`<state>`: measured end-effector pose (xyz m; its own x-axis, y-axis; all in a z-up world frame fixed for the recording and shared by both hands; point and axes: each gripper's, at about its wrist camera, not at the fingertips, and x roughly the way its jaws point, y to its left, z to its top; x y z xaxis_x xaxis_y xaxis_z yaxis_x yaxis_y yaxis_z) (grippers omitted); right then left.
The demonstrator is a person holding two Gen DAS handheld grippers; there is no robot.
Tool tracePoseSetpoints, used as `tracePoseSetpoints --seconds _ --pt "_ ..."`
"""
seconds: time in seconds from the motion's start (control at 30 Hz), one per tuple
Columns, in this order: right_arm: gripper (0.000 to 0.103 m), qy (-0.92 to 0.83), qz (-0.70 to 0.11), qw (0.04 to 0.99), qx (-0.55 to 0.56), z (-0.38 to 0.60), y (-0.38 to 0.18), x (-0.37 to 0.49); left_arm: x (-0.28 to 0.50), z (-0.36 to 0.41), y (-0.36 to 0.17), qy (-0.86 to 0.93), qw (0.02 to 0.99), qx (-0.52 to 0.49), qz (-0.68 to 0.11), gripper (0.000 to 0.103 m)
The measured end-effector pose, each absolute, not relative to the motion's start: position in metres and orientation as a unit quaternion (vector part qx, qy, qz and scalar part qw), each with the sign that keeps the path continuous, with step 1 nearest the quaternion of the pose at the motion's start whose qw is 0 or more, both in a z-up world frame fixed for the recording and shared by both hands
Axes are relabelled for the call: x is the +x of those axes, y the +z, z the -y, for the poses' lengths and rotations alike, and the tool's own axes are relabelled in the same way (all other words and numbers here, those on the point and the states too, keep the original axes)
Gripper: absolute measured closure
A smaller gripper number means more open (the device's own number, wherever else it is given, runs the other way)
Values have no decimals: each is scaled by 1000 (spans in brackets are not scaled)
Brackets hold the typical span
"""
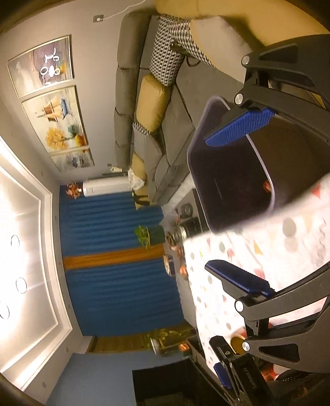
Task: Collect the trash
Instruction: 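Move both grippers back to the trash on the bed, then grasp the black plastic bag with the right gripper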
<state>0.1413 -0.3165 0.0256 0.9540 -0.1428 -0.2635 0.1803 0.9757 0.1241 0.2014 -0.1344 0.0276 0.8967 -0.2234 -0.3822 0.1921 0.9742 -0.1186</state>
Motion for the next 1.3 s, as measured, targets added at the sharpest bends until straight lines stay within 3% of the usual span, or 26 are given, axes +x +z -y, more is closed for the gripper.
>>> tracePoseSetpoints --seconds 0.97,1.3 --pt "15 116 -202 972 18 87 -6 167 128 -87 -3 82 970 -96 -207 13" --pt "31 119 -234 965 -24 44 -25 201 129 -117 -9 87 966 -113 -214 13"
